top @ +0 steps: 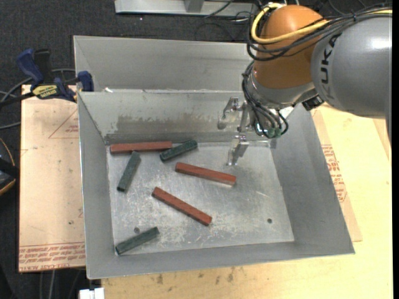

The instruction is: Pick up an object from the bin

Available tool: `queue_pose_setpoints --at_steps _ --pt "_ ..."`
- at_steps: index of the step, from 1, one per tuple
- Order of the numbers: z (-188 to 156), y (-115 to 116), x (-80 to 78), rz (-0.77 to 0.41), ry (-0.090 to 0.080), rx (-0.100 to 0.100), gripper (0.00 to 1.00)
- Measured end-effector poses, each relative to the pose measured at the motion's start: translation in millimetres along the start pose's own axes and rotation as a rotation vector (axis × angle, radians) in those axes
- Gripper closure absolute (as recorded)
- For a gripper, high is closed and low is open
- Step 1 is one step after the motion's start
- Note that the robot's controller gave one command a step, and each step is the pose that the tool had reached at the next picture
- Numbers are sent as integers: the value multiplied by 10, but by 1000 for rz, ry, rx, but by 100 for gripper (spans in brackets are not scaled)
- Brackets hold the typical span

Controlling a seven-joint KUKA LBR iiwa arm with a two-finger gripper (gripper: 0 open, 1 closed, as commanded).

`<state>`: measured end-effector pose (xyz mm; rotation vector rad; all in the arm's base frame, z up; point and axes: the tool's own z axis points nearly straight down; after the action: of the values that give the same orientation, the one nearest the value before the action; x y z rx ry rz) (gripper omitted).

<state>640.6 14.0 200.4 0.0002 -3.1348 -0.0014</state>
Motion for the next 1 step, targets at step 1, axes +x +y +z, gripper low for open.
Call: queue_pose_setpoints --at_steps 1 --pt "-50 0 -16 0 -8 0 0"
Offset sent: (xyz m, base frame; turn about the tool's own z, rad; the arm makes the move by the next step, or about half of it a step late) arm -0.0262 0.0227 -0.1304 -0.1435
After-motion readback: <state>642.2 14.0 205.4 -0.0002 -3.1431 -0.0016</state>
